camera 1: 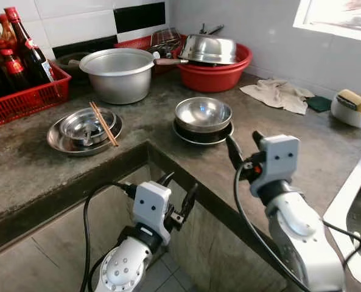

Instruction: Kitchen organization

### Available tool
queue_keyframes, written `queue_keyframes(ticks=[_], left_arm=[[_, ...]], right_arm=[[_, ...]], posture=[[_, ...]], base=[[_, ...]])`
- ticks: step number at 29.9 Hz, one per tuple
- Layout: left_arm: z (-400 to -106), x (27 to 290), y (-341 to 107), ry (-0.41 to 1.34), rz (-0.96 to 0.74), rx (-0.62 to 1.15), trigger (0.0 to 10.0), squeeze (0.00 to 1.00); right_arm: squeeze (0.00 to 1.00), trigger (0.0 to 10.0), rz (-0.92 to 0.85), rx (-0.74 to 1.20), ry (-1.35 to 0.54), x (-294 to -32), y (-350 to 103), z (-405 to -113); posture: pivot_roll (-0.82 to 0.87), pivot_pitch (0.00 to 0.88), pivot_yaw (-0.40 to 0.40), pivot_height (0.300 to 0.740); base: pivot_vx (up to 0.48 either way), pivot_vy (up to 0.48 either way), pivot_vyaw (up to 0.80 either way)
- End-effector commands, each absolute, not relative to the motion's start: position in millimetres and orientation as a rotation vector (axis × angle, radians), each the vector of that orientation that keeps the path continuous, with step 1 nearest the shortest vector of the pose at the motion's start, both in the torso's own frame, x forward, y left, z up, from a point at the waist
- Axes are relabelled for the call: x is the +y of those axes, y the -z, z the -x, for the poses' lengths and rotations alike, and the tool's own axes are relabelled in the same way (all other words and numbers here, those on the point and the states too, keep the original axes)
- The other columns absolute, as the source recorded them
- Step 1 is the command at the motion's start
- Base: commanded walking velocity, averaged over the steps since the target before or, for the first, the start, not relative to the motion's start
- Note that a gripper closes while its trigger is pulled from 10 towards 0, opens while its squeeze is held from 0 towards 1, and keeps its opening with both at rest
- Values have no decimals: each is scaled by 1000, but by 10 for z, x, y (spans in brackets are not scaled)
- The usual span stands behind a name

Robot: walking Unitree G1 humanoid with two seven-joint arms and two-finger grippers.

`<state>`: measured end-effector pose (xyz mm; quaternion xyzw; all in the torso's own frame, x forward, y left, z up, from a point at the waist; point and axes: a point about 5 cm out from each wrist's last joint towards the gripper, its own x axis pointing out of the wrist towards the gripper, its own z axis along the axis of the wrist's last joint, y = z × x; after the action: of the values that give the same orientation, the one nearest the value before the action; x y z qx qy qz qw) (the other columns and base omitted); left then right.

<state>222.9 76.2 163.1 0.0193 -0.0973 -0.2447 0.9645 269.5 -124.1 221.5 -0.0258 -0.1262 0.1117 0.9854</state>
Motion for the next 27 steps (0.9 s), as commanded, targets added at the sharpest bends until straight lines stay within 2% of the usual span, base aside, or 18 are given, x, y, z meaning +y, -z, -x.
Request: queue_keyframes(ticks=[1, 9, 15, 23, 27], left_arm=[[-2227, 747, -1632, 494, -48, -195, 10000, 0], [-2231, 764, -1631, 475, -52, -193, 10000, 0], [-2223, 756, -1634, 467, -35, -189, 10000, 0], [-2238, 745, -1621, 477, -43, -183, 10000, 0], [-2246, 739, -1627, 472, -47, -189, 10000, 0]], right_arm=[[0, 10000, 52, -223, -219, -1263, -2184, -2749], [0, 10000, 45, -235, -235, -1263, -2255, -2893], [0, 10000, 34, -221, -244, -1233, -2204, -2867], [0, 10000, 40, -217, -235, -1254, -2194, -2856], [0, 10000, 39, -220, -237, -1243, -2199, -2847]], posture=[[160, 63, -29, 740], [169, 68, -42, 740], [166, 69, -41, 740], [160, 63, -40, 740], [161, 59, -41, 740]], base=[[0, 0, 0], [0, 0, 0], [0, 266, 0], [0, 471, 0], [0, 0, 0]])
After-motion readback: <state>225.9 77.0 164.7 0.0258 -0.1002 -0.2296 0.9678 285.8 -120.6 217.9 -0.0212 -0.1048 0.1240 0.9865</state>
